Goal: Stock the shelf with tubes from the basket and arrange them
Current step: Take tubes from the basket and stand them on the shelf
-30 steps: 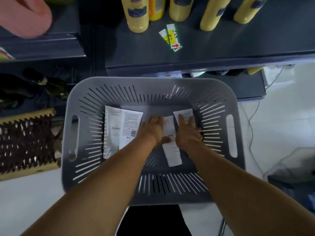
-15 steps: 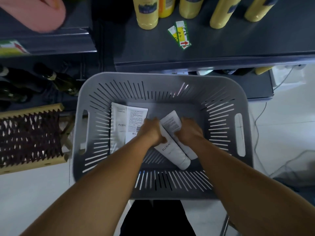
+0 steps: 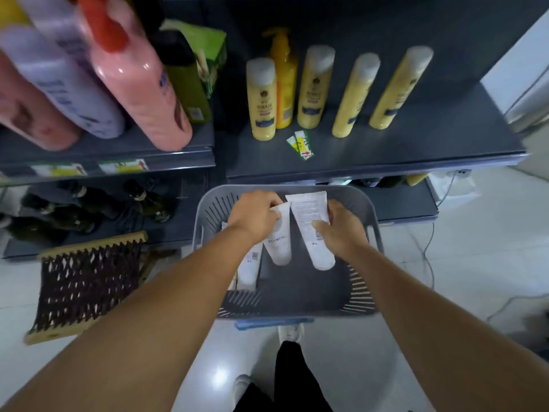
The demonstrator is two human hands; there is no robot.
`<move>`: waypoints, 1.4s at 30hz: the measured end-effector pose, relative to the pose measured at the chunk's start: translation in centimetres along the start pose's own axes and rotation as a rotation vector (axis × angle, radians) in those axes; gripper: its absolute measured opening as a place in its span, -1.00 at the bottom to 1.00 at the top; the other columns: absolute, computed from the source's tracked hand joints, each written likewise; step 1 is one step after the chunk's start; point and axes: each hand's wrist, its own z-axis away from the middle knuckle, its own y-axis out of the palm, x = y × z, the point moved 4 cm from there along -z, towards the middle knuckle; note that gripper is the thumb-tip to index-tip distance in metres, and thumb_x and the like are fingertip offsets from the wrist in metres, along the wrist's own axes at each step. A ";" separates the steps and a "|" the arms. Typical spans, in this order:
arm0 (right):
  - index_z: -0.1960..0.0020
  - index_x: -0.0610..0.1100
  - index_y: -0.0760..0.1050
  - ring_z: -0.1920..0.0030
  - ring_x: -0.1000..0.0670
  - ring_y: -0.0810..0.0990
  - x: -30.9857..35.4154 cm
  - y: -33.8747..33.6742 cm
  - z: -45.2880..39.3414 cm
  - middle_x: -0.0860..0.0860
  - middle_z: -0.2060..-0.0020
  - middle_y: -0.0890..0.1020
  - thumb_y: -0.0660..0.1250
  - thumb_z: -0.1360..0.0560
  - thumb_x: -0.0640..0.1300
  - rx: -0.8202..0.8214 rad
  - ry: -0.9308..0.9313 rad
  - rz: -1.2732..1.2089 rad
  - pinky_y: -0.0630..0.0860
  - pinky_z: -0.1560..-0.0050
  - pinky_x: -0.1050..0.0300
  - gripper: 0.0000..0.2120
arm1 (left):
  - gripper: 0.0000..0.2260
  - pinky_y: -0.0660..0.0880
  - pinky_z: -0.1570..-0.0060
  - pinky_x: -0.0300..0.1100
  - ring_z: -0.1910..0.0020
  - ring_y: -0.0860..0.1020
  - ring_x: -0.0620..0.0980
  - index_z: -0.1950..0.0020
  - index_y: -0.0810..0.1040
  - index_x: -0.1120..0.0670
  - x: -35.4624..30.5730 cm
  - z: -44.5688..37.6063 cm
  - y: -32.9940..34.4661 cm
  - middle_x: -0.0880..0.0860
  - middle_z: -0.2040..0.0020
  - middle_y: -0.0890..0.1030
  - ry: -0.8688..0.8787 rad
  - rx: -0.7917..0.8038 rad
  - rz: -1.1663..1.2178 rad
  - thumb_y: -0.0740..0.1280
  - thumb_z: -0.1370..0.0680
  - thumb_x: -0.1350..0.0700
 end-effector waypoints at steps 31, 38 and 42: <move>-0.23 -0.06 0.44 -0.05 0.06 0.53 30.3 -27.6 5.7 0.09 -0.05 0.57 0.31 -0.54 -0.17 -0.453 -0.627 -0.366 0.45 -0.08 0.14 -0.73 | -0.84 0.48 0.02 -0.21 -0.02 0.59 -0.02 -0.06 0.66 0.11 -23.7 5.1 -38.1 0.00 -0.03 0.66 0.440 -0.559 -0.067 0.34 -0.52 0.21; -0.20 -0.07 0.43 -0.02 0.04 0.56 32.9 -29.1 -1.9 0.11 -0.02 0.57 0.29 -0.54 -0.18 -0.463 -0.587 -0.356 0.45 -0.02 0.13 -0.77 | -0.79 0.50 0.04 -0.17 -0.01 0.59 -0.01 -0.06 0.65 0.09 -25.0 -2.4 -40.0 -0.03 -0.05 0.66 0.370 -0.579 -0.132 0.26 -0.54 0.25; -0.19 -0.09 0.44 -0.01 0.04 0.56 33.6 -29.3 -5.5 0.09 -0.03 0.59 0.29 -0.54 -0.19 -0.440 -0.566 -0.366 0.45 -0.01 0.13 -0.78 | -0.78 0.53 -0.08 -0.09 -0.07 0.58 0.03 -0.09 0.64 0.11 -25.4 -5.2 -40.5 0.00 -0.08 0.65 0.345 -0.577 -0.164 0.24 -0.54 0.25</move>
